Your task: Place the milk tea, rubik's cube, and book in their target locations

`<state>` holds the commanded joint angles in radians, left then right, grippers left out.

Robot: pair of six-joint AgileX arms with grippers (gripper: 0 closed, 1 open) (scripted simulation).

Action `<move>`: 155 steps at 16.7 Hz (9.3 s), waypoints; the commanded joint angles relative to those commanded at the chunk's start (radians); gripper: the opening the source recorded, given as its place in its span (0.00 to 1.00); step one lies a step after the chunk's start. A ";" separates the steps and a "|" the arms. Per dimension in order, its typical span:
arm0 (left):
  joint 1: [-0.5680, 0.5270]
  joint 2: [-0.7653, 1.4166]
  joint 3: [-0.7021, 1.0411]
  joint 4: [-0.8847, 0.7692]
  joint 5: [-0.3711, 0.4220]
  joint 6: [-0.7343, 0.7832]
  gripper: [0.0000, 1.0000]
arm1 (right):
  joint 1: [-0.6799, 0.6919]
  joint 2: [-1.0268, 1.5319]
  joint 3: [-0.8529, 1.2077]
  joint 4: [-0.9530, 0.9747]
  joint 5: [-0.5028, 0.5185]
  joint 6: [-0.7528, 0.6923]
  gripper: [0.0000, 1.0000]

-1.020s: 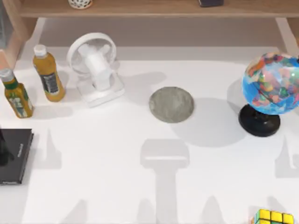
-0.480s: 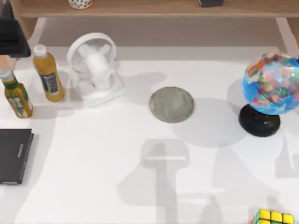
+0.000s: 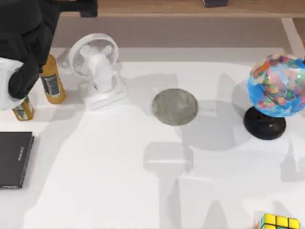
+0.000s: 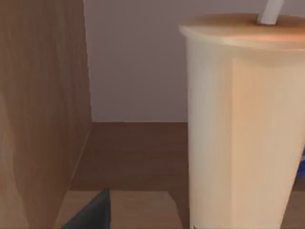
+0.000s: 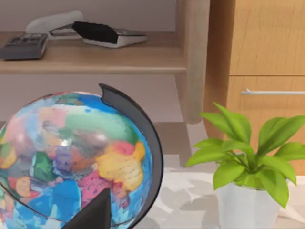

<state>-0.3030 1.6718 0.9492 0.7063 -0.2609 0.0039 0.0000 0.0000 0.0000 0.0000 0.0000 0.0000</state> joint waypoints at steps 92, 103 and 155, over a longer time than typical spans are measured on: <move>-0.575 0.517 0.188 0.204 -0.550 -0.111 0.00 | 0.000 0.000 0.000 0.000 0.000 0.000 1.00; -0.576 0.542 0.182 0.230 -0.550 -0.113 0.38 | 0.000 0.000 0.000 0.000 0.000 0.000 1.00; -0.431 -0.212 -0.168 -0.092 -0.406 -0.094 1.00 | 0.000 0.000 0.000 0.000 0.000 0.000 1.00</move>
<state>-0.7345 1.4603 0.7809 0.6138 -0.6669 -0.0898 0.0000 0.0000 0.0000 0.0000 0.0000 0.0000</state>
